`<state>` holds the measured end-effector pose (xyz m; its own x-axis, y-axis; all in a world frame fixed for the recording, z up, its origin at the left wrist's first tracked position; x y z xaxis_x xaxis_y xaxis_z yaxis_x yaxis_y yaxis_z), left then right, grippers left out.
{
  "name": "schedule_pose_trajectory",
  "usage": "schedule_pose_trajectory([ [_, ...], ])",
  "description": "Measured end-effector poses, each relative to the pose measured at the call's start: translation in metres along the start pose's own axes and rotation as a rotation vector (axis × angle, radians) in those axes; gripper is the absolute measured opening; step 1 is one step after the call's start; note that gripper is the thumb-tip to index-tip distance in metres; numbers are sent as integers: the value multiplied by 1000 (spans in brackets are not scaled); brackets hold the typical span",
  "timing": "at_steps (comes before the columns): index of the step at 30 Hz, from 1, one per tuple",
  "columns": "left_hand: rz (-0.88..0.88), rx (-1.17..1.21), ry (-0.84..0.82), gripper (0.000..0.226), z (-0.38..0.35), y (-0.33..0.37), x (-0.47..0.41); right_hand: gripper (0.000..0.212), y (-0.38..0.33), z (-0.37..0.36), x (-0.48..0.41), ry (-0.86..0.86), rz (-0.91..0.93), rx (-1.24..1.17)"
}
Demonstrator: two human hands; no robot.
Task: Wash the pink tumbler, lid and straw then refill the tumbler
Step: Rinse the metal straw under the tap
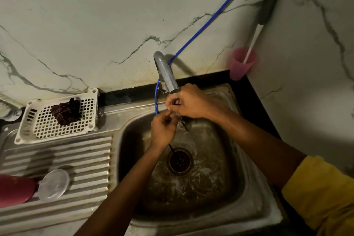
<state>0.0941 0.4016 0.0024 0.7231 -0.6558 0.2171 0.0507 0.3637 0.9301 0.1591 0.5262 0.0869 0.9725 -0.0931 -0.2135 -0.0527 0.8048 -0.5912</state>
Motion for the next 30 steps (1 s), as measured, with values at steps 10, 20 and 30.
schedule_pose_trajectory([
  [10, -22, 14, -79, 10, 1, -1, -13, 27, 47, 27, -24, 41, -244, -277],
  [20, -86, 42, -129, 9, 18, 5, -11, 18, 87, -37, -61, -136, -318, -372],
  [30, 120, 217, -83, 21, 38, -11, 14, 26, 71, -43, -21, 213, -379, -347],
])
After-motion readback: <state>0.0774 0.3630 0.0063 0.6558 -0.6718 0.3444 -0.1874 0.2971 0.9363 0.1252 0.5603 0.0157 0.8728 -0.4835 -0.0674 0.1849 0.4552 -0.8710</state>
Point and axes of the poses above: each hand's wrist, its own x-axis away from the middle knuckle, its own z-axis out of the back of the hand, y = z × x, the point moved 2 cm from there along -x, towards the middle knuckle, and after that the axes turned 14 degrees about z, right-handed, at the moved point
